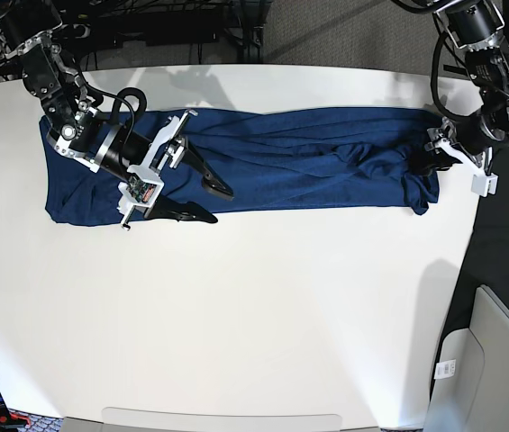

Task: Fold the T-shirt properly
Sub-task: 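Release the sleeve and move the right gripper back to the shirt end, then grasp the shirt end with the left gripper and fold it toward the middle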

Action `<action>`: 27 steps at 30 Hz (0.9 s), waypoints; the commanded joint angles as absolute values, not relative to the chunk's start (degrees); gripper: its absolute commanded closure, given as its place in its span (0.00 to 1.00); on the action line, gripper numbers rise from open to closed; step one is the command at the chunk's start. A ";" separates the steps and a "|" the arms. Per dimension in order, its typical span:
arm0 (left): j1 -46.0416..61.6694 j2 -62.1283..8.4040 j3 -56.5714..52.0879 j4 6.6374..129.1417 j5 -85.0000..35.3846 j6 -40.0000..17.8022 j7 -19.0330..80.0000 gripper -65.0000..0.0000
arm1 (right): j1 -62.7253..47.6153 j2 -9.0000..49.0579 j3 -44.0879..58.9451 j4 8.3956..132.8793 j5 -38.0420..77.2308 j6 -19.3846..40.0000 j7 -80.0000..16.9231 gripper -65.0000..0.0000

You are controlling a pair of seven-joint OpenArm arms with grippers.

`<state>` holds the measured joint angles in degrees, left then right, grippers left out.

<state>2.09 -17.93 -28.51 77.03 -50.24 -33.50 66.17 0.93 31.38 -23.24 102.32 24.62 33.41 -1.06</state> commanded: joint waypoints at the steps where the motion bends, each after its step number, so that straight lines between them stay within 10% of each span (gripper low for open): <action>1: 1.98 -18.07 -28.35 77.41 -49.54 -33.63 68.44 0.47 | 1.63 31.96 -22.64 103.69 25.63 33.63 0.75 0.62; 9: 1.80 -16.75 -24.40 77.41 -49.54 -33.63 68.18 0.48 | 0.92 32.13 -22.64 103.96 25.71 33.63 0.75 0.62; 22: 1.63 -18.68 -21.23 77.76 -49.54 -33.36 67.91 0.93 | 0.75 32.22 -22.64 104.84 25.54 33.63 0.75 0.62; 27: 0.84 -22.20 -21.32 78.64 -49.36 -33.19 67.82 0.95 | -1.27 32.22 -18.42 104.84 25.45 33.63 0.75 0.62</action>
<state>1.61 -21.23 -21.04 77.54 -50.04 -33.41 67.51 -2.07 31.40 -19.00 103.68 24.38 33.63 -1.17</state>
